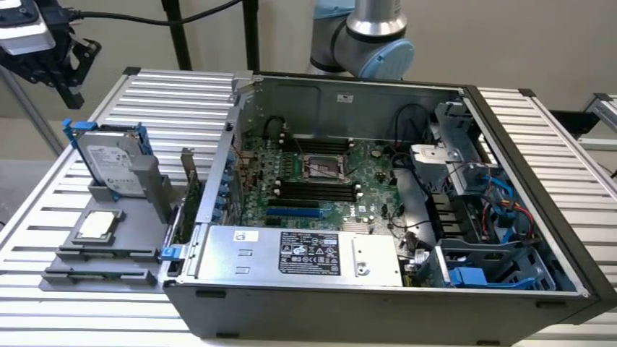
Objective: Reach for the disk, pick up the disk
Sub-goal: 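Pick up the disk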
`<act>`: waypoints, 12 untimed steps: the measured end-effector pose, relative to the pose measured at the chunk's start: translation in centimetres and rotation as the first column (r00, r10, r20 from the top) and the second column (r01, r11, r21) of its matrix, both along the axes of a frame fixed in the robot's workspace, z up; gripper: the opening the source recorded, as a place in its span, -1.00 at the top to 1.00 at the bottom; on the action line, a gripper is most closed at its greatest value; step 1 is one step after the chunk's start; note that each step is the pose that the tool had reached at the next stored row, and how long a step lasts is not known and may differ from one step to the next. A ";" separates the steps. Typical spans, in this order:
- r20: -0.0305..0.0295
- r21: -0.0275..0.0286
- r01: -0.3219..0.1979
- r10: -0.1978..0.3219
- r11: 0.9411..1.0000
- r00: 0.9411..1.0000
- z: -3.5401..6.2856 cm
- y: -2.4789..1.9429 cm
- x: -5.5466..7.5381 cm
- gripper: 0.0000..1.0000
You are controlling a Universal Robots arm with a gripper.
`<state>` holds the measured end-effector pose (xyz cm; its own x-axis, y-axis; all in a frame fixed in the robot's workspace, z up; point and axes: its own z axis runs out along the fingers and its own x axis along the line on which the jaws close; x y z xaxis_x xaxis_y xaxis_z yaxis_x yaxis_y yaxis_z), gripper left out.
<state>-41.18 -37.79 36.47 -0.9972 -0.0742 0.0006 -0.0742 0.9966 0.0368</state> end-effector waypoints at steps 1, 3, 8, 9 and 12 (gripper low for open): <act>0.000 0.000 -0.018 0.018 1.000 1.000 0.00 0.00 0.0 0.79; 0.000 0.000 -0.055 0.055 0.999 0.999 0.00 0.00 0.0 0.79; 0.000 0.000 -0.145 0.145 0.989 0.989 0.00 0.00 0.0 0.79; 0.000 0.000 -0.163 0.163 0.987 0.987 0.00 0.00 0.0 0.79; 0.000 0.000 -0.216 0.216 0.976 0.976 0.00 0.00 0.0 0.79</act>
<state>-41.17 -37.79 36.47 -0.9577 -0.2877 0.0005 -0.2875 0.9571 0.0368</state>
